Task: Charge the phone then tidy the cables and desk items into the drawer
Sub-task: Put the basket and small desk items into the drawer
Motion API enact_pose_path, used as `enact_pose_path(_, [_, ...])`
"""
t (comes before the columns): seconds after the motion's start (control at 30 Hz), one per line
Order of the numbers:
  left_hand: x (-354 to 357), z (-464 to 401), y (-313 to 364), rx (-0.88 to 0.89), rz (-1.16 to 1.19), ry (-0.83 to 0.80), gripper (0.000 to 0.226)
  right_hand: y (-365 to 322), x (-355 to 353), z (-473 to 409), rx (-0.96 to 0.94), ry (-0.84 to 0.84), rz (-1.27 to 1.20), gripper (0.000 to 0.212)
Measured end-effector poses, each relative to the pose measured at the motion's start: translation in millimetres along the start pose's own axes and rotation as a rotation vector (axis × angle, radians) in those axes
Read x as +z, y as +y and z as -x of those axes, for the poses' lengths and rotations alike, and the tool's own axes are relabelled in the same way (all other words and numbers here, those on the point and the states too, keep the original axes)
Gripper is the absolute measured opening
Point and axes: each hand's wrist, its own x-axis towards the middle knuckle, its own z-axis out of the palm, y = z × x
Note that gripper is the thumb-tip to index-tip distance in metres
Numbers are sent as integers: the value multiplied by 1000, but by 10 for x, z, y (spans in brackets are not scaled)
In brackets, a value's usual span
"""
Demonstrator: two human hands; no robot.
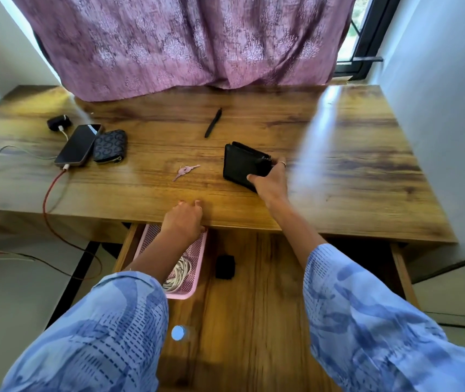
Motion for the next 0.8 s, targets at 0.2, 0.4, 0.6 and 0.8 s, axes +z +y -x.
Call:
enact_pose_path(0.2, [69,9,-118,17,34,-30,71,-22,-552,525,-45,-83,-179,46])
enact_pose_path(0.4, [78,32,-164,27,52,-31,69,158,-899,1312,107,-269,-244,36])
enact_pose_path(0.6, [105,53,-168,32,51,-19,70,754,-709,1848,351,-265,-167,38])
enact_pose_path(0.8, [153,57,-200,42,76,-4,67,1247,-415,1994,589,-172,-182,50])
